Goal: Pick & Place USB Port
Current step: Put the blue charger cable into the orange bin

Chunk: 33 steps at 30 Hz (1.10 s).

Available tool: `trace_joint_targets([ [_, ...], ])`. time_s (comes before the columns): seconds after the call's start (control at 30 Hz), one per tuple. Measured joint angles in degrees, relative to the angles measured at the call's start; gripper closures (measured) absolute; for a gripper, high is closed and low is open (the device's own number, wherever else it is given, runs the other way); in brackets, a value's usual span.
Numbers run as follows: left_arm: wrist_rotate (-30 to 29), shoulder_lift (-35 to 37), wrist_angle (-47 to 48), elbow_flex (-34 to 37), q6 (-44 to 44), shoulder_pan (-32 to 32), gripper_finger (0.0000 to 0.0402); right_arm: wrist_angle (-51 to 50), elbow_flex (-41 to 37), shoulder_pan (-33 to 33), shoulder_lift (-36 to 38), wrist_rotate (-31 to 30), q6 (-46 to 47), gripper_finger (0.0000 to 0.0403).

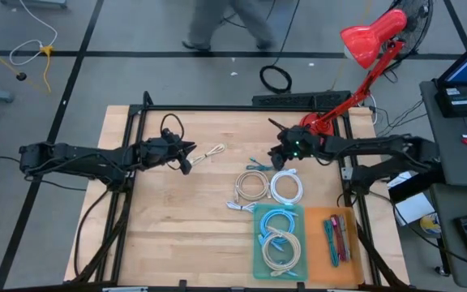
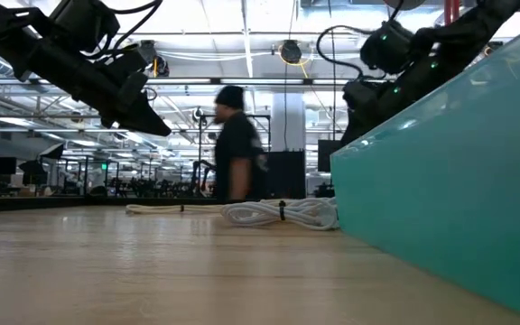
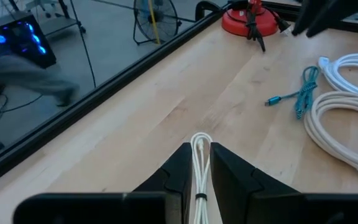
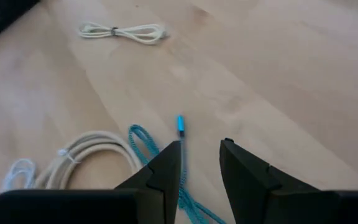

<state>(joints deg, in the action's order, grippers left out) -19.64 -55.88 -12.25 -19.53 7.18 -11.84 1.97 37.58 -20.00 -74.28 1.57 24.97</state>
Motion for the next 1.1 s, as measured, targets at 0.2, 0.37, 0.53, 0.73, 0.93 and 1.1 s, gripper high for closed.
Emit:
trace_joint_targets([
  [0.2,0.02,0.0,0.07,0.0,0.02,-0.56,0.0339,0.55,0.67,-1.62,-6.48,6.42,-1.5,0.0302],
  [0.37,0.0,0.0,0.13,-0.01,0.04,-0.56,0.0339,-4.01,4.63,-1.38,-9.68,7.56,-8.1,0.0302],
  [0.53,0.02,0.02,0.2,-0.02,0.59,-0.56,0.0339,-11.68,11.08,0.45,-12.78,7.8,-14.25,0.0302],
  [0.73,0.02,0.01,0.54,-0.02,0.85,-0.56,0.0339,-22.8,14.44,1.12,-13.81,7.64,-18.19,0.0302],
  [0.93,0.02,0.0,0.26,-0.02,0.63,-0.56,0.0339,-23.28,14.47,2.41,-13.38,7.67,-19.34,0.0301],
  [1.1,0.02,0.01,0.23,-0.02,0.58,-0.56,0.0339,-22.89,14.47,4.38,-13.74,7.32,-20.73,0.027],
])
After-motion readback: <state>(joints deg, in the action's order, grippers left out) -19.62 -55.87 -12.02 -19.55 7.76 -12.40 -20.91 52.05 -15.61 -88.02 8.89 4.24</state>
